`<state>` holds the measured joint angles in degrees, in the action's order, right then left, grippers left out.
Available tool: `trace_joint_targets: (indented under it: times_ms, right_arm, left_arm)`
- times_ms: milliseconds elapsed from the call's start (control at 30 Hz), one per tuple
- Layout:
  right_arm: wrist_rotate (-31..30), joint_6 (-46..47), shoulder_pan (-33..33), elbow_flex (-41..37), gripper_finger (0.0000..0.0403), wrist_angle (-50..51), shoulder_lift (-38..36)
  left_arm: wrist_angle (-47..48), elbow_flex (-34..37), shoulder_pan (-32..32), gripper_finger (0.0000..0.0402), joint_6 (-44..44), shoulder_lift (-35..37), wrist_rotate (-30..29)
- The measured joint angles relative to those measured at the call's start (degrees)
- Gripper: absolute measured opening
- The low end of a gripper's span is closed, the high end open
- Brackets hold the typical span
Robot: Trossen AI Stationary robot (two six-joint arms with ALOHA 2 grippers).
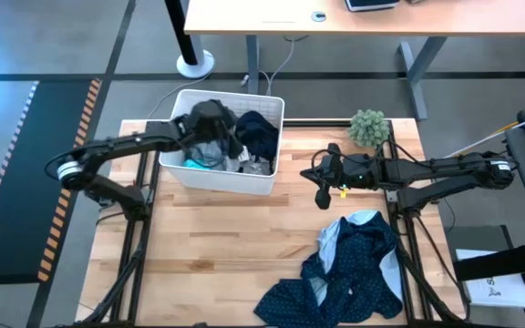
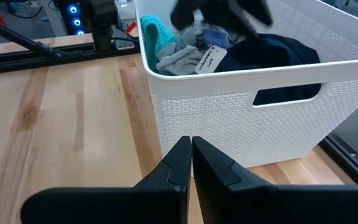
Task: Sort clothes
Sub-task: Put the boxers into the bin, then put the patient gown into the bin
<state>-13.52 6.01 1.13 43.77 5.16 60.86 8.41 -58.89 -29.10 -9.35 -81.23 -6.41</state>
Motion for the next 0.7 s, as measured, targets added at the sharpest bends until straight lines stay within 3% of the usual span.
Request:
trace_joint_targets:
  times_ms: [200, 400, 567, 700]
  right_arm:
    - [0.00, -0.75, 0.00, 0.00, 0.0000, -1.08, 0.00]
    - [0.69, -3.03, -0.02, 0.61, 0.0000, -1.48, 0.00]
    - [7.97, -3.03, -1.61, 3.42, 0.0000, 1.71, 0.00]
    - [7.41, -2.69, -6.11, 6.51, 0.0000, 10.37, 0.16]
  left_arm:
    - [0.00, 0.11, 0.15, 0.0241, -1.51, 8.22, 1.54]
    - [0.07, 0.66, 0.18, 0.0246, -2.79, 14.99, 3.53]
    - [-0.40, 1.48, 0.18, 0.0216, -3.75, 19.76, 14.42]
    - [-0.58, 2.24, 0.18, 0.0185, -3.87, 22.01, 27.65]
